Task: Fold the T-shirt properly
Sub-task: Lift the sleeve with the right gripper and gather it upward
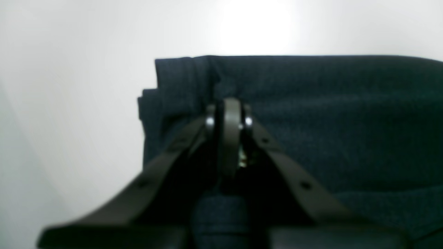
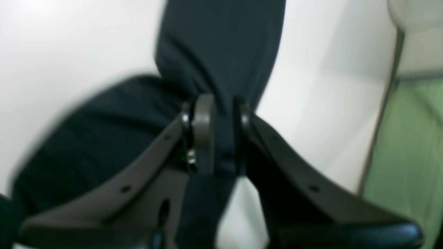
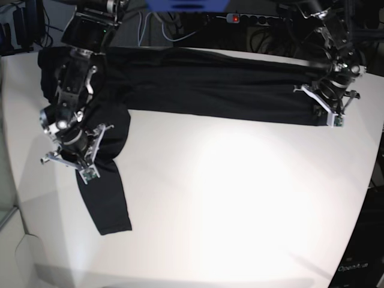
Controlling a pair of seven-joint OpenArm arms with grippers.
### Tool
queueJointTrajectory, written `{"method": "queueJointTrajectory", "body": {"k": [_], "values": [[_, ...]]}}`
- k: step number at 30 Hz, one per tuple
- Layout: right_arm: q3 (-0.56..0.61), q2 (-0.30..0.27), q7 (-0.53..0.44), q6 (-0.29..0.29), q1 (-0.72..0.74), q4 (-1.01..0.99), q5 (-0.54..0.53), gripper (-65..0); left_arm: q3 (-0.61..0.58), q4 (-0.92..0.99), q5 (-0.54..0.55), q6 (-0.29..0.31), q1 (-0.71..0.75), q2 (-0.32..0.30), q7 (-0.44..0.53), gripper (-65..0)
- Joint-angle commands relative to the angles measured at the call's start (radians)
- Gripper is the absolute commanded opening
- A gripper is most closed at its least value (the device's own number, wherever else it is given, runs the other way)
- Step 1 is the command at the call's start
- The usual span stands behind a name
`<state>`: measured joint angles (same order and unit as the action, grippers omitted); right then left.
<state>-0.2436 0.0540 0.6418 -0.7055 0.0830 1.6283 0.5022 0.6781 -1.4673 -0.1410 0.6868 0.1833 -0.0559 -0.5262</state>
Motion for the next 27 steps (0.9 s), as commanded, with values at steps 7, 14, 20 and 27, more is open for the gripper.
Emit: {"method": "queueJointTrajectory", "body": {"k": [7,14,20,27], "values": [[-0.089,-0.015,0.143,0.007,0.154,0.017,-0.010,-51.9,-0.002,0.012,-0.068,0.011,0.028,0.003,-0.117,-62.4],[-0.171,0.045,0.145,0.007,0.179,-0.001,-0.010,-13.8,-0.002,0.012,-0.068,0.011,0.028,0.004,-0.117,-62.4],[-0.262,0.034,0.140,0.007,0.215,-0.162,-0.110,-6.2,-0.002,0.012,-0.068,0.011,0.028,0.001,-0.117,-62.4],[-0.267,-0.067,0.138,0.007,0.252,-0.342,-0.253,-6.2,-0.002,0.012,-0.068,0.011,0.028,0.000,-0.117,-62.4]]}}
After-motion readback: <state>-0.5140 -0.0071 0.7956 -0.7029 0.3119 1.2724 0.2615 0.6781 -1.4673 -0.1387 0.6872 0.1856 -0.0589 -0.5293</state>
